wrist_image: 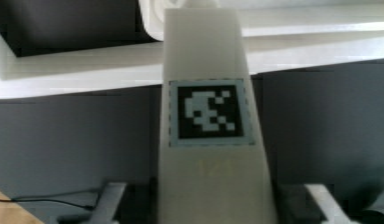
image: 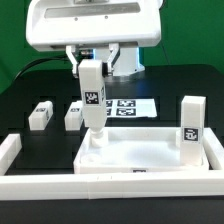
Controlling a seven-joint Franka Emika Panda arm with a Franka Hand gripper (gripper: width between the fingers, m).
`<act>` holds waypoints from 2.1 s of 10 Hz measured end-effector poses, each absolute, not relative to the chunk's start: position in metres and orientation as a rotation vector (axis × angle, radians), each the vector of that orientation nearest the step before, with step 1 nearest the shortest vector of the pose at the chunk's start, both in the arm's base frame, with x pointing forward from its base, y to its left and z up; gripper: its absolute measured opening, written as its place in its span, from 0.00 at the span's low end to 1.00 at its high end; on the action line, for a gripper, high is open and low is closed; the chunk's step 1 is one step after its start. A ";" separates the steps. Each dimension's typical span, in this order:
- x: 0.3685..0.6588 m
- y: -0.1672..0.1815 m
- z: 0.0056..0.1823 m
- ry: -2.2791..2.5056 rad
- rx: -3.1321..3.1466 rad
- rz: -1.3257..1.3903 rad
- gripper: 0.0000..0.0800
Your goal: Assemble desk
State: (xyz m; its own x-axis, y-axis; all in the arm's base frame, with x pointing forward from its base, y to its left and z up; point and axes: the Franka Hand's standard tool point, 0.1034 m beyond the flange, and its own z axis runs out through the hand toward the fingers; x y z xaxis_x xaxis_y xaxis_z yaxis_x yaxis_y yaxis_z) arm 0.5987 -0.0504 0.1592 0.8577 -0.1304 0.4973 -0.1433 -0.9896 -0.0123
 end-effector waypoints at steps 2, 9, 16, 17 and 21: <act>0.618 -0.068 0.168 -0.206 3.004 0.797 0.36; 0.617 -0.060 0.146 -0.194 2.981 0.825 0.36; 0.613 -0.057 0.121 -0.175 2.968 0.810 0.36; 0.612 -0.058 0.119 -0.175 2.967 0.808 0.36; 0.610 -0.056 0.113 -0.165 2.936 0.858 0.36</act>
Offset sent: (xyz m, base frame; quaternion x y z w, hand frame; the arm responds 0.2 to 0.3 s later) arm 0.0220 0.0035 0.0058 0.0557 0.0302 0.0371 0.9973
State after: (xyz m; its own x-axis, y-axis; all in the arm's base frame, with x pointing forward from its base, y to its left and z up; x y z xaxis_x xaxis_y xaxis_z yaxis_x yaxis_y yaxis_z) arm 0.6104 -0.0557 0.1134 0.8376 -0.0811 0.5403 -0.1251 -0.9911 0.0451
